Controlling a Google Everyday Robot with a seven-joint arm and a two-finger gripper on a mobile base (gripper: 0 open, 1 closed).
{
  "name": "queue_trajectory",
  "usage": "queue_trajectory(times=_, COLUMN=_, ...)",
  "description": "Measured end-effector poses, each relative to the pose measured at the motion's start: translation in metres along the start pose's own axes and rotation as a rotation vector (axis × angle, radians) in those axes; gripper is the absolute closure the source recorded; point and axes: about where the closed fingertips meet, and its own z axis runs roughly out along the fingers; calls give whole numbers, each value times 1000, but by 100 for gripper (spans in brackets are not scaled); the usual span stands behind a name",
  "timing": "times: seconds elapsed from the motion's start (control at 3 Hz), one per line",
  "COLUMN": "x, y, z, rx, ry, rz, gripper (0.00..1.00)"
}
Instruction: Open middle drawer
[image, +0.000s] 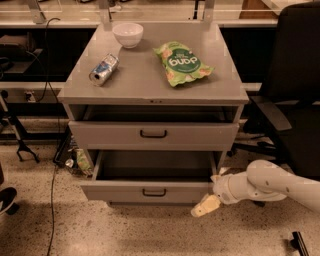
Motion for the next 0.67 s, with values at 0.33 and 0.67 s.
queue_trajectory(times=0.33, x=-20, y=-24, z=26, rx=-43, ry=-33, rz=-89, gripper=0)
queue_trajectory(times=0.67, x=-23, y=-36, z=36, rx=-59, ry=-43, rz=-102, gripper=2)
